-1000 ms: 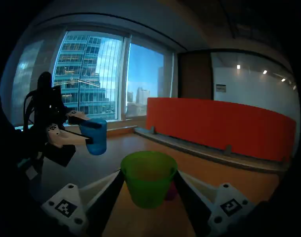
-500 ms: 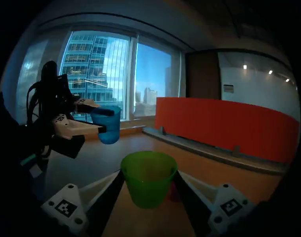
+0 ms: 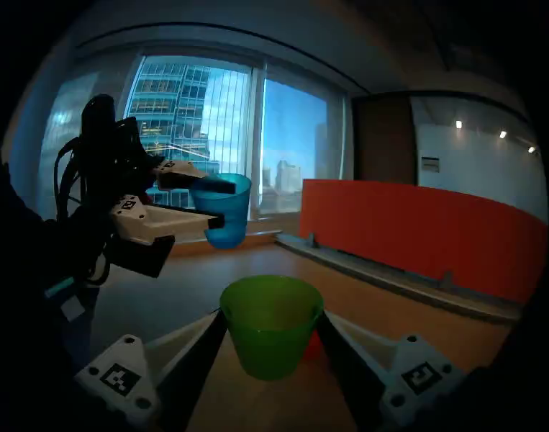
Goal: Pour water
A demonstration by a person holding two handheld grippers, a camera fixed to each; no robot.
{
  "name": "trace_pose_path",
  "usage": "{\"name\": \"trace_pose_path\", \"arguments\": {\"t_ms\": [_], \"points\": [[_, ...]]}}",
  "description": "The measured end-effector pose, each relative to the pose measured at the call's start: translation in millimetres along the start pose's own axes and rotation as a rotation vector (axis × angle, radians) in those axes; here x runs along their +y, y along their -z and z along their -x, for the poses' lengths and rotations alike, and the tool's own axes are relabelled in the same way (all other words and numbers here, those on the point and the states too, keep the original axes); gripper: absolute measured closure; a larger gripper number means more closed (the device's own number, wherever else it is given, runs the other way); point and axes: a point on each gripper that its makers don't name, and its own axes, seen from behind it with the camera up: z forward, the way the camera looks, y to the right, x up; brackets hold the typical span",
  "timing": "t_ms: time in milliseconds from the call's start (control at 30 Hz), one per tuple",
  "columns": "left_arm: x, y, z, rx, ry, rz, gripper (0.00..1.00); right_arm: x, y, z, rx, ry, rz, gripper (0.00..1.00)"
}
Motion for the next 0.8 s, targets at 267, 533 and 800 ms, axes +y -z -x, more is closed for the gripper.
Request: {"name": "trace_pose_path", "arguments": {"t_ms": [267, 533, 800], "points": [[-10.5, 2.1, -11, 0.006, -0.078, -0.015, 0.15, -15, -8.7, -4, 0.004, 0.006, -0.042, 0.11], [-10.3, -0.4, -16, 0.013, -0.139, -0.014, 0.16, -25, -19.0, -6, 0.005, 0.003, -0.08, 0.1], [-10.1, -4.3, -20, 0.022, -0.203, -0.018, 0.15, -28, -26.5, -7, 0.003, 0.008, -0.103, 0.1]]}}
